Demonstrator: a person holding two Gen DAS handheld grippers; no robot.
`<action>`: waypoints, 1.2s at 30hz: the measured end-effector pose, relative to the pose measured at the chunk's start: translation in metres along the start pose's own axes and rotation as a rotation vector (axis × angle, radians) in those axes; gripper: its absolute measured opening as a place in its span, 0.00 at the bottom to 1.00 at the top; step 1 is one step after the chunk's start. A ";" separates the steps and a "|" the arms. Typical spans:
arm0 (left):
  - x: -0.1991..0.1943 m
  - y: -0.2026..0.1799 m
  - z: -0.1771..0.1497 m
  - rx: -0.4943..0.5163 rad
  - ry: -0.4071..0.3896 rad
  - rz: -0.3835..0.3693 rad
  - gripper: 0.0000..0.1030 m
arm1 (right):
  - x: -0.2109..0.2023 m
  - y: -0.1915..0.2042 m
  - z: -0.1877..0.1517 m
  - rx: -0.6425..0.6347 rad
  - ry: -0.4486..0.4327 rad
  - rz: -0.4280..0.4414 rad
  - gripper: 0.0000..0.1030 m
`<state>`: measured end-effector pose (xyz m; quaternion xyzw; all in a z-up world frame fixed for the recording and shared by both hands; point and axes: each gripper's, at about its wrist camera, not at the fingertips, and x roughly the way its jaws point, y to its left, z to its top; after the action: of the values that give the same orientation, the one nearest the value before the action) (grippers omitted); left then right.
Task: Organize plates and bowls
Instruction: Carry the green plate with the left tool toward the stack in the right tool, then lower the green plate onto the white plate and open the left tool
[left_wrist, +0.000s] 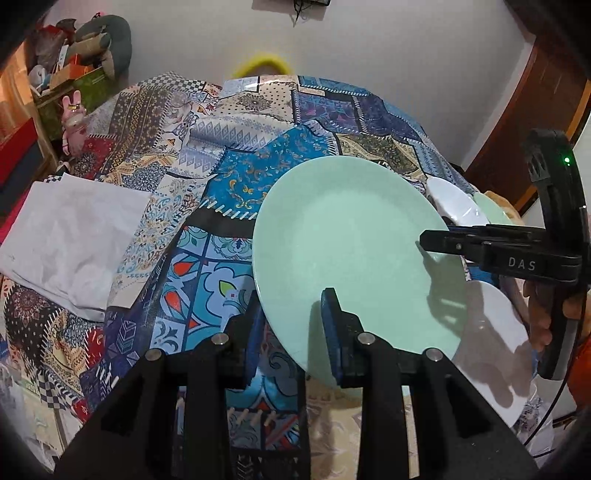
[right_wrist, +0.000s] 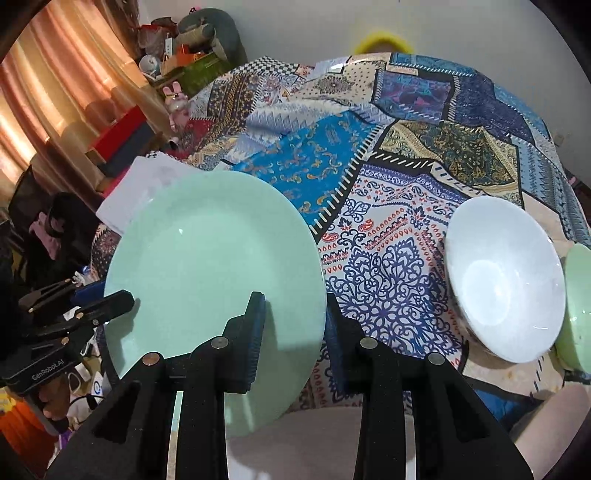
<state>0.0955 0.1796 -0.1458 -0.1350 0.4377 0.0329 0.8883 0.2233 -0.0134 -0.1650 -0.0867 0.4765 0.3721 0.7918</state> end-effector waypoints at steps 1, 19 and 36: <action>-0.002 -0.001 -0.001 -0.005 0.001 -0.006 0.28 | -0.003 0.000 -0.001 -0.001 -0.003 -0.002 0.29; -0.032 -0.046 -0.027 -0.003 -0.001 -0.065 0.28 | -0.062 -0.012 -0.041 0.053 -0.069 0.002 0.29; -0.020 -0.094 -0.053 0.042 0.072 -0.118 0.28 | -0.086 -0.045 -0.098 0.154 -0.074 0.000 0.29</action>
<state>0.0592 0.0762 -0.1409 -0.1433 0.4612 -0.0336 0.8750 0.1621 -0.1371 -0.1560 -0.0118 0.4740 0.3374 0.8132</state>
